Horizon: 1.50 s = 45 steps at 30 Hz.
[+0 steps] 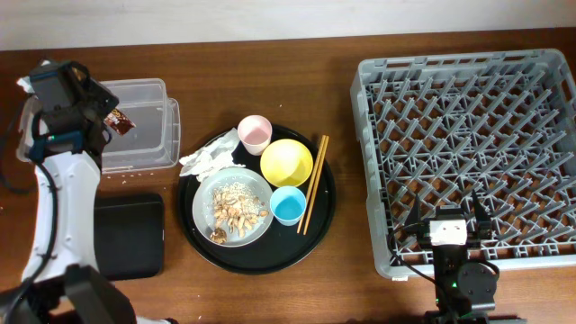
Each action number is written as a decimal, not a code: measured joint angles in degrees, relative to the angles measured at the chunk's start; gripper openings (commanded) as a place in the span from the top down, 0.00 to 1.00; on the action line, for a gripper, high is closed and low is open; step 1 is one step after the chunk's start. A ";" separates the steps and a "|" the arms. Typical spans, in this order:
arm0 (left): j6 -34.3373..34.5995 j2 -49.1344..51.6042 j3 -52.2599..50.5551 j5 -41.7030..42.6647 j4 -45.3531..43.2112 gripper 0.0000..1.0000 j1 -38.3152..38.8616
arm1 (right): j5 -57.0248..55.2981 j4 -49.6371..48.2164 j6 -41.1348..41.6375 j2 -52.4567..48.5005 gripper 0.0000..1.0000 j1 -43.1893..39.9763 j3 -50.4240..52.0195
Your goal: Sort waste into correct bins and load items into the dishwasher rack
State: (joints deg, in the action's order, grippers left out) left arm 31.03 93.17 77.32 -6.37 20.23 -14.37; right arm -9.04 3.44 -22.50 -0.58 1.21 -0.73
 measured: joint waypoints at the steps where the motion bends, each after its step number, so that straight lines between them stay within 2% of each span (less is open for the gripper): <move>1: 0.33 1.81 0.00 0.15 -0.35 0.53 -0.02 | 0.00 0.00 -0.02 0.00 0.01 0.00 0.00; 4: 0.74 6.12 0.00 0.44 -1.55 0.50 0.00 | 0.00 0.00 0.00 0.00 0.01 0.00 0.00; 7: 0.76 5.60 0.00 0.57 -1.27 0.50 0.00 | 0.00 0.00 0.00 0.00 0.01 0.00 0.00; 10: 0.79 1.88 0.00 3.52 3.74 0.50 0.00 | 0.00 0.00 0.02 0.00 0.01 0.00 0.00; 11: 0.76 -1.31 0.15 8.07 9.42 0.50 -0.07 | 0.00 0.00 0.00 -0.04 0.01 0.00 0.00; 14: -2.19 -6.10 0.66 16.44 18.29 0.55 1.16 | 0.00 0.00 0.00 0.00 0.01 0.00 0.00; 15: -4.48 -5.88 0.46 17.97 22.01 0.57 3.10 | 0.00 0.00 0.00 0.00 0.01 0.00 0.00; 18: -9.18 -5.53 -1.70 19.02 24.37 0.57 10.43 | 0.02 0.00 0.02 0.00 0.01 0.00 0.00; 20: -11.45 -5.53 -3.50 16.63 24.37 0.57 14.60 | 0.00 0.00 0.02 0.00 0.01 0.00 0.00; 23: -14.88 -5.51 -5.88 7.54 23.54 0.57 21.38 | 0.00 0.00 -0.02 0.00 0.01 0.00 0.00; 26: -17.44 -4.09 -6.58 -1.95 22.64 0.57 23.96 | 0.00 0.00 0.00 0.00 0.01 0.00 0.00; 33: -31.87 8.37 -6.91 -5.27 20.65 0.56 23.96 | 0.00 0.00 0.00 0.00 0.01 0.00 0.00; 35: -33.75 8.74 -6.95 -5.51 20.02 0.51 23.96 | 0.00 0.00 0.00 0.00 0.01 0.00 0.00; 42: -38.29 13.18 -6.95 -6.82 19.10 0.51 23.96 | 0.00 0.00 0.00 0.00 0.01 0.00 0.00; 43: -38.56 13.35 -6.95 -7.21 19.12 0.52 23.96 | 0.00 0.00 -0.02 0.00 0.01 0.00 0.00; 45: -38.77 13.35 -6.95 -7.63 19.10 0.64 23.96 | 0.00 0.00 0.00 0.00 0.01 0.00 0.00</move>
State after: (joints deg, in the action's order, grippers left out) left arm -7.75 106.52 70.37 -14.00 39.33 9.58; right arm -9.04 3.44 -22.50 -0.58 1.21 -0.73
